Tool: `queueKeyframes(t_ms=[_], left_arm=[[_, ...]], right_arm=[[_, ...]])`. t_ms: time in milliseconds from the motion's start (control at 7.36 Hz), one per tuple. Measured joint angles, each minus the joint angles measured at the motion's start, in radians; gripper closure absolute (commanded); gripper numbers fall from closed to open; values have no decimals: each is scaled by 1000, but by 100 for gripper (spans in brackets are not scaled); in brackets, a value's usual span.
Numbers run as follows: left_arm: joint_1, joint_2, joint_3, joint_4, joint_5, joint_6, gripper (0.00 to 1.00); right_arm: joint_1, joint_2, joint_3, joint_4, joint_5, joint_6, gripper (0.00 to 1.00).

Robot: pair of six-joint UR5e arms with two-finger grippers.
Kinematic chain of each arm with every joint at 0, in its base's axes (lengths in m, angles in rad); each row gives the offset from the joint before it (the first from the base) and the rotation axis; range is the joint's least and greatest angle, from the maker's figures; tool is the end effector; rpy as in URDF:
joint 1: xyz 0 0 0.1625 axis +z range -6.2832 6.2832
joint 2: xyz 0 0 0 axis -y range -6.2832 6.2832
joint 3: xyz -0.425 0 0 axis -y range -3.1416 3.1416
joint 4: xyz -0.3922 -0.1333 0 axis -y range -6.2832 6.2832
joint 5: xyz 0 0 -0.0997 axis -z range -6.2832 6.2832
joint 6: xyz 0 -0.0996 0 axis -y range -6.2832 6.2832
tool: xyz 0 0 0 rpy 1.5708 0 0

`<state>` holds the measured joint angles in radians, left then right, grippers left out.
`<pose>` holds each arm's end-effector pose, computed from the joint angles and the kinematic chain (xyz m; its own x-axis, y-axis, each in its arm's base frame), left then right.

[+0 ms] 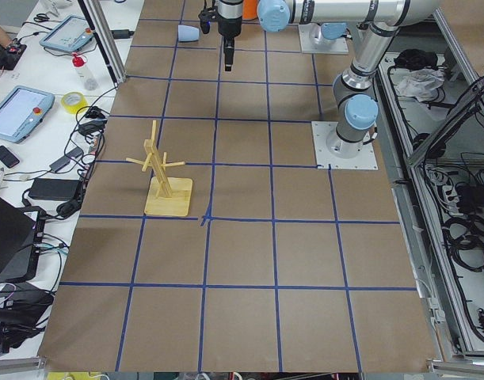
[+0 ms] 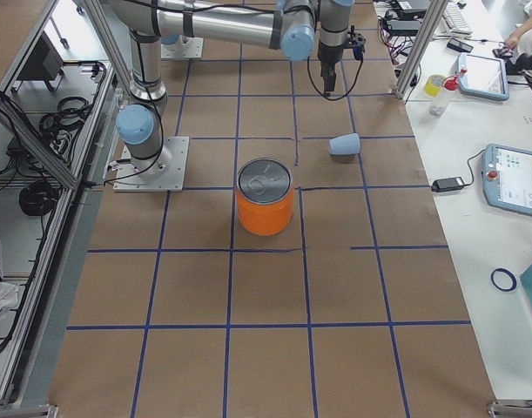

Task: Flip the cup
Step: 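Move the right gripper down toward the upside-down pale blue cup, then close the right gripper around the base of the pale blue cup, then lift the cup with the right gripper and carry it toward the table center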

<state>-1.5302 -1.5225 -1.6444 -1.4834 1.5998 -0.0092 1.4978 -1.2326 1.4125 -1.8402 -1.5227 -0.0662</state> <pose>-0.1109 -0.4821 0.4839 -0.9983 -0.0515 -0.0284 -0.0497 0.9968 -0.0623 0.0914 -0.6435 0.4031 -0.9991 0.0027 -0.0419 0.0066 0.9957 -0.0924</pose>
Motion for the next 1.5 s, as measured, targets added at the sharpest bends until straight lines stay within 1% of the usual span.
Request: queueKeyframes(t_ms=[136, 272, 544, 816, 1359, 1495], left_arm=[[0, 0, -4, 0, 0, 0, 0], [1, 0, -5, 0, 0, 0, 0], [0, -2, -7, 0, 0, 0, 0], [1, -2, -9, 0, -1, 0, 0], [1, -3, -10, 0, -2, 0, 0], [1, -4, -10, 0, -1, 0, 0]], right_arm=[[-10, 85, -2, -116, -7, -2, 0], [-16, 164, -3, -209, -21, -5, 0], [-17, 254, 5, -307, -40, -9, 0], [-17, 297, 9, -355, -45, -12, 0], [-18, 340, 11, -383, -45, -18, 0], [-18, 344, 11, -390, -44, -18, 6]])
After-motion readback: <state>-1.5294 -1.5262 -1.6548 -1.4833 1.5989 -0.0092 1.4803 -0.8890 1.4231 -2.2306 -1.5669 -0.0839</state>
